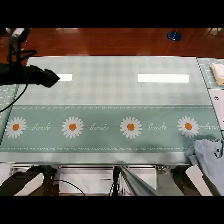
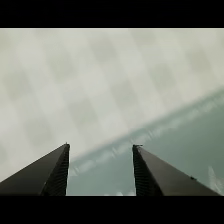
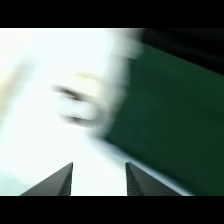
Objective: Fold the shirts.
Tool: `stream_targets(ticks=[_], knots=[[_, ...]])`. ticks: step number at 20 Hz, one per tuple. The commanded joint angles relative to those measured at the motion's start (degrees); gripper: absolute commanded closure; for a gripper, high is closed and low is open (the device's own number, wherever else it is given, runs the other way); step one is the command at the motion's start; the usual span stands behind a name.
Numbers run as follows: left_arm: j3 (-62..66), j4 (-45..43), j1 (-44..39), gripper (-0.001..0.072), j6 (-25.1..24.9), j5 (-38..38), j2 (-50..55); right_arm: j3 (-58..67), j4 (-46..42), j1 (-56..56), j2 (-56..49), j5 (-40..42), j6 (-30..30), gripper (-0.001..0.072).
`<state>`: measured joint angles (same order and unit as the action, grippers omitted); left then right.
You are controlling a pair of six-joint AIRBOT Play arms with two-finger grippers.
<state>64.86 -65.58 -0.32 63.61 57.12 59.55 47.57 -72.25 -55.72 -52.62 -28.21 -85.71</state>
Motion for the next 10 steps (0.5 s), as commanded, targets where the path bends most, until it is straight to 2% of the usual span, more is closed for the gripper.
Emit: stream_targets(ticks=[1, 2, 4, 7, 8, 10], knots=[[0.09, -1.27, -0.09, 0.0231, 0.09, -17.68, 0.92, 15.72, 24.65, 27.65, -12.72, -8.61, 20.55, 0.0314], [0.57, -1.33, -0.07, 0.0247, 1.16, -17.7, 1.79, 20.02, 22.34, 35.71, -17.09, -15.87, 16.22, 0.0314], [2.4, -1.53, 0.0, 0.025, 6.84, -10.49, 4.92, 25.29, 13.55, 48.92, -23.56, -25.4, 6.43, 0.0314], [5.68, -2.49, -0.44, 0.025, 8.37, 2.71, 10.49, 27.47, -8.0, 62.2, -27.32, -35.6, -4.04, 0.0314], [6.64, -4.52, -0.42, 0.025, 10.62, 5.44, 12.33, 27.47, -14.75, 65.05, -27.45, -38.58, -6.36, 0.0313], [9.35, -11.02, -0.42, 0.0249, 15.89, 11.39, 16.98, 27.47, -22.16, 67.98, -27.43, -43.52, -7.48, 0.0304]])
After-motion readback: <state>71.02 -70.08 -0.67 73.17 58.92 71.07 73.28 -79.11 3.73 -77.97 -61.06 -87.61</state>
